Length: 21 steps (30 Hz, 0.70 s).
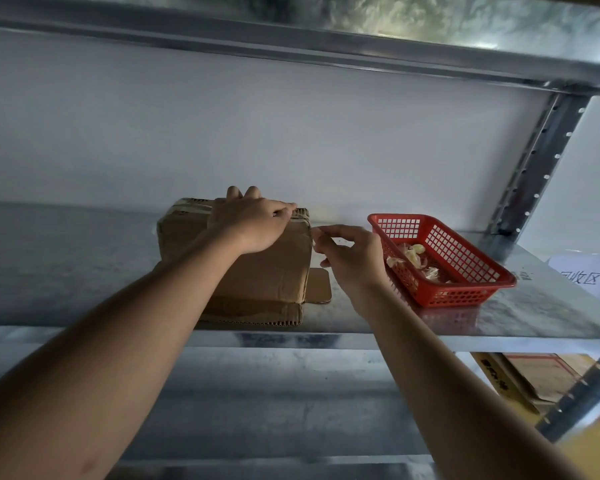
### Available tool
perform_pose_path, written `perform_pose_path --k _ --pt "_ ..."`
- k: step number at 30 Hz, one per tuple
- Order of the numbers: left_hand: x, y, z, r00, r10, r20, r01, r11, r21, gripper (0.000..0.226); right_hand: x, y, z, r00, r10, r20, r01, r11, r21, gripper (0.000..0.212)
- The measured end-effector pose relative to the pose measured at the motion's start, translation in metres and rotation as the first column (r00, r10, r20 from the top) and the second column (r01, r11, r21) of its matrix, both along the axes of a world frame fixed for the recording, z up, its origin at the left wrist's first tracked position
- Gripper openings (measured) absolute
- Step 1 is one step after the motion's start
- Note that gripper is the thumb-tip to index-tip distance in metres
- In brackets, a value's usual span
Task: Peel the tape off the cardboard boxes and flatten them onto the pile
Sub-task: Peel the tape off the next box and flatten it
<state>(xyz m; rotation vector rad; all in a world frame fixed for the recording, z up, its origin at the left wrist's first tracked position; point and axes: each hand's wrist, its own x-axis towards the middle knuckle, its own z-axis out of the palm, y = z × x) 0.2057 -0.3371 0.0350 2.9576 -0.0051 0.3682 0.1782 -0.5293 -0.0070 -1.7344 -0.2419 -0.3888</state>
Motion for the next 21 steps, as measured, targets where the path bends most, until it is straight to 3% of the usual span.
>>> perform_pose_path --k 3,6,8,13,16,21 --pt "0.000 0.000 0.000 1.000 0.001 -0.001 -0.001 1.000 -0.007 0.052 -0.006 0.003 -0.006 0.992 -0.124 0.036 0.128 0.985 -0.120 0.015" --pt "-0.001 -0.001 -0.001 1.000 0.003 0.004 -0.003 1.000 -0.010 0.050 -0.016 0.009 -0.009 0.988 -0.151 0.027 0.153 0.979 -0.131 0.030" --pt "-0.002 -0.001 -0.001 1.000 0.005 0.009 -0.005 1.000 0.002 0.051 -0.019 0.012 -0.011 0.984 -0.168 0.062 0.175 0.976 -0.133 0.029" --pt "-0.006 -0.003 -0.001 1.000 0.002 0.013 -0.002 1.000 -0.020 0.052 -0.030 0.019 -0.015 0.902 -0.252 0.351 0.338 0.918 -0.209 0.002" --pt "-0.007 -0.001 -0.001 1.000 -0.010 0.018 0.010 1.000 -0.022 0.052 -0.037 0.024 -0.021 0.800 -0.235 0.552 0.447 0.848 -0.285 0.012" --pt "-0.005 -0.001 -0.001 1.000 -0.014 0.017 0.014 1.000 -0.021 0.052 -0.041 0.029 -0.026 0.725 -0.136 0.675 0.507 0.768 -0.391 0.019"
